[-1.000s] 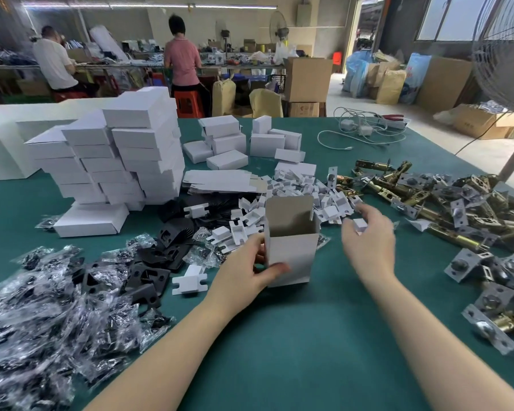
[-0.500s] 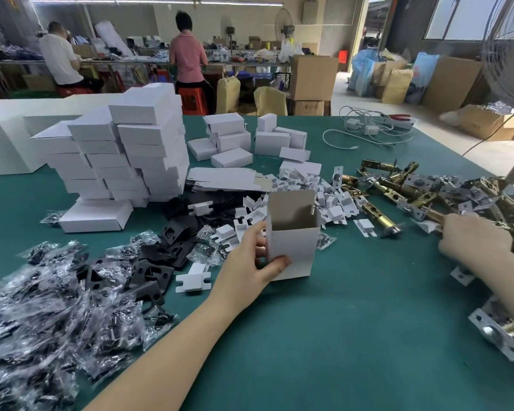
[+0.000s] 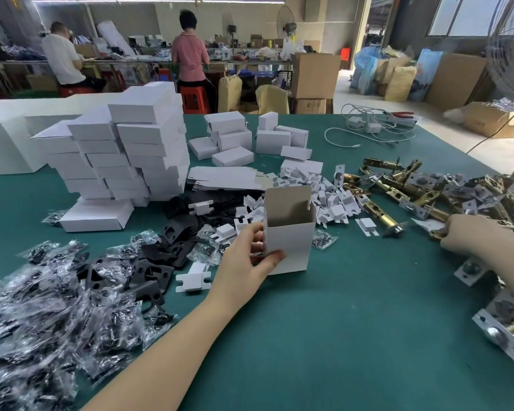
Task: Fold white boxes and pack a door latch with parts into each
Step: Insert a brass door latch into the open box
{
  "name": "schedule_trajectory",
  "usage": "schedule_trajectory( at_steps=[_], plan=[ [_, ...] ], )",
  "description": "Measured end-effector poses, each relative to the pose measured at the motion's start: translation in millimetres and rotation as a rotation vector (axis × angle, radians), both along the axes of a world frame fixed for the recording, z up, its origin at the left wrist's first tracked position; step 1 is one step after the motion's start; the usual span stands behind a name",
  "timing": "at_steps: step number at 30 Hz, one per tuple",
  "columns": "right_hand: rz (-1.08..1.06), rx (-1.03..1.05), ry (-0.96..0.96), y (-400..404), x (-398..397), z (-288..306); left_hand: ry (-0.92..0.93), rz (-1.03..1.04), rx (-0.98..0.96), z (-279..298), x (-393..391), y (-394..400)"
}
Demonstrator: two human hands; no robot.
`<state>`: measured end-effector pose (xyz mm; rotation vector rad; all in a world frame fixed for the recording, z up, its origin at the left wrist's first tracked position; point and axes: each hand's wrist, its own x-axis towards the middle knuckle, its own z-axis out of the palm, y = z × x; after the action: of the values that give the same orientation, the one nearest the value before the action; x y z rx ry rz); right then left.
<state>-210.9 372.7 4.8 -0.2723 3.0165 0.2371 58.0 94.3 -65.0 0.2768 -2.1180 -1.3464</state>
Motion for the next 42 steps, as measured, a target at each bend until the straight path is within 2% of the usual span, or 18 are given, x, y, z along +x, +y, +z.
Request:
schedule_trajectory(
  at_steps=[7, 13, 15, 19, 21, 25, 32, 39, 42],
  plan=[
    [0.199, 0.185, -0.021, 5.1, -15.7, 4.5, 0.005, -0.003, 0.011, -0.4, -1.0, 0.3],
    [0.312, 0.112, -0.004, 7.1, -19.2, 8.8, 0.011, -0.014, 0.02, -0.2, -0.8, 0.1],
    [0.309, 0.019, 0.006, 11.6, -22.2, 12.0, 0.014, -0.015, 0.017, -0.1, -0.3, 0.6],
    [0.281, -0.531, 0.028, 19.6, -25.7, 23.6, 0.021, -0.018, 0.021, 0.4, -0.3, 0.7],
    [0.278, -0.696, 0.075, 16.7, -18.7, 29.7, 0.025, -0.017, 0.021, 0.7, -0.5, 0.7],
    [0.278, -0.761, 0.112, -3.0, -0.3, 29.1, 0.021, -0.015, 0.016, 1.1, 0.0, 1.2],
    [0.143, -0.855, 0.135, -26.5, 14.6, 21.0, 0.013, -0.009, 0.006, 1.5, 0.7, 0.5],
    [0.2, -0.963, 0.133, -25.7, 16.6, 13.6, 0.011, -0.02, 0.021, 2.7, 1.1, 0.5],
    [0.241, -0.927, 0.141, -22.2, 14.7, 14.1, 0.015, -0.016, 0.018, 4.0, 1.9, 1.5]
  ],
)
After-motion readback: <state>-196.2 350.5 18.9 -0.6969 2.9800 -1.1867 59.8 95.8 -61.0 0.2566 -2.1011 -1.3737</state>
